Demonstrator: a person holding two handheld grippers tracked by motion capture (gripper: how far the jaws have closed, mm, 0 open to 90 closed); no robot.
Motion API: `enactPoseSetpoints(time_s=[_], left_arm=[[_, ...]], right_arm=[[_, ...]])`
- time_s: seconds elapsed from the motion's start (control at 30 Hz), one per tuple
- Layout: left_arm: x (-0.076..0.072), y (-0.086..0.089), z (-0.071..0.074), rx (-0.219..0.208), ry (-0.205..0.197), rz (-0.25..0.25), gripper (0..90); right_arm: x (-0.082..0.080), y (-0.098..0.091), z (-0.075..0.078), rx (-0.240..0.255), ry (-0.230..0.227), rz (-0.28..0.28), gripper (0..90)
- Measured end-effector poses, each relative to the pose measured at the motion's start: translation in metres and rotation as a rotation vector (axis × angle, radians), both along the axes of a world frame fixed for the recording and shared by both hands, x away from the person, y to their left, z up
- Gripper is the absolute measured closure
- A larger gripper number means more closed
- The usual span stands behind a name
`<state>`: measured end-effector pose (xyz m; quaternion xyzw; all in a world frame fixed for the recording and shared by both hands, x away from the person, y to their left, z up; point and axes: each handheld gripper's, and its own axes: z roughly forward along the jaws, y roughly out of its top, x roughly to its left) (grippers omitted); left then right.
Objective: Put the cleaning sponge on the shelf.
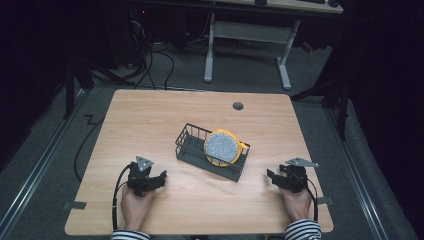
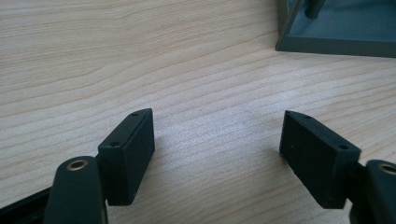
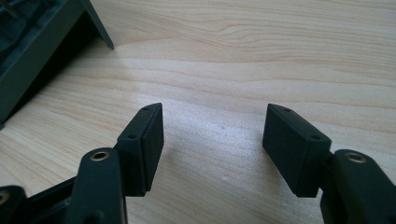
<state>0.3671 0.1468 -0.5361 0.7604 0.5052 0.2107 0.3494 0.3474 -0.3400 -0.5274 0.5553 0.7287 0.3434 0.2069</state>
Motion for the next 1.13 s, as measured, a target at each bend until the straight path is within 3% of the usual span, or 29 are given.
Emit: enactPoseSetpoints(time_s=[0.17, 0.3, 0.37, 1.13], left_arm=[[0.0000, 0.0000, 0.0000, 0.000, 0.000, 0.000, 27.2], [-0.0001, -0.0002, 0.0000, 0.002, -0.001, 0.000, 27.1], [-0.0001, -0.0003, 0.0000, 0.003, -0.001, 0.000, 27.2], [-0.0001, -0.0007, 0.0000, 0.008, -0.001, -0.001, 27.6]], right_arm=[[-0.0002, 0.0012, -0.0016, -0.013, -0.007, -0.002, 38.1], [-0.0015, 0.0046, -0.0026, -0.053, -0.018, 0.010, 36.5], [-0.0027, 0.0096, -0.0030, -0.103, -0.026, 0.026, 35.4], [-0.0029, 0.0096, -0.0030, -0.095, -0.022, 0.032, 34.6]])
